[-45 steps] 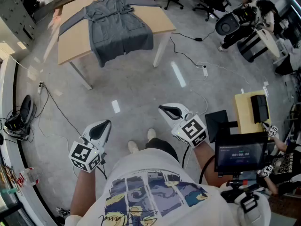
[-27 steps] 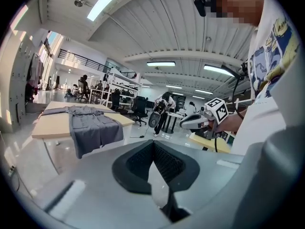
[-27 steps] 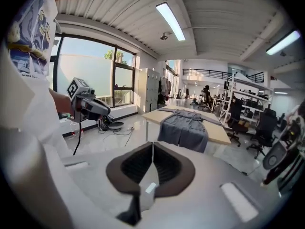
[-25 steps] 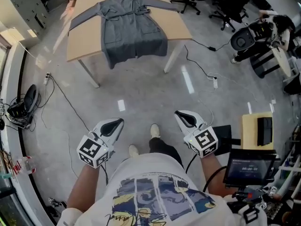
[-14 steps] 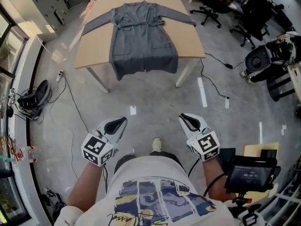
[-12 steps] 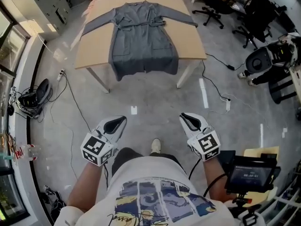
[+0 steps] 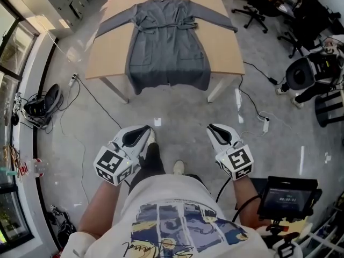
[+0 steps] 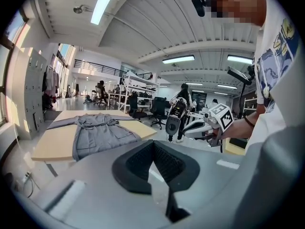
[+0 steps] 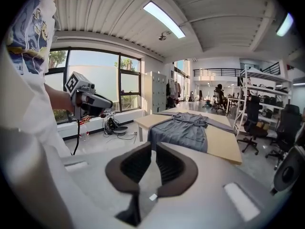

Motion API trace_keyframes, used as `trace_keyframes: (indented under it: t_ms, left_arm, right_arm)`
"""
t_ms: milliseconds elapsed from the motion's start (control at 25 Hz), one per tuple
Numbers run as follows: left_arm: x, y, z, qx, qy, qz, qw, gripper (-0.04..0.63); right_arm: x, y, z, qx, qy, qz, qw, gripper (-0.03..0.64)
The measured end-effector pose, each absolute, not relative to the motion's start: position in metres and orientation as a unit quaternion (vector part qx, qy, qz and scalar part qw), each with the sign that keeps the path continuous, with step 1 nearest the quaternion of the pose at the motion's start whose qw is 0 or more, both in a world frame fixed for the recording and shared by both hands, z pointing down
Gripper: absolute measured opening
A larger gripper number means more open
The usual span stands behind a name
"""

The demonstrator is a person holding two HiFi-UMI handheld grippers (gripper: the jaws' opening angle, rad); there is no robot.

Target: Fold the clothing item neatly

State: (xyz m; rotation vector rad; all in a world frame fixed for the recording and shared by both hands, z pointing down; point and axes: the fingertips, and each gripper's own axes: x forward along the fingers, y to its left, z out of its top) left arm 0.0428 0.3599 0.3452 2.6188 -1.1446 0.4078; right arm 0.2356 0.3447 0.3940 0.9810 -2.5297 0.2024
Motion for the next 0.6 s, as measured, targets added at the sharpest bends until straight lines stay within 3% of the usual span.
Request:
trace_keyframes:
  t_ms: [600]
  left_arm:
    - [-0.003,0.197,0.337,0.935,-0.308,0.131,0.114,0.008]
  right_arm:
    - [0.195,0.19,0.379,0.434,-0.87,0.117,0.202,0.021]
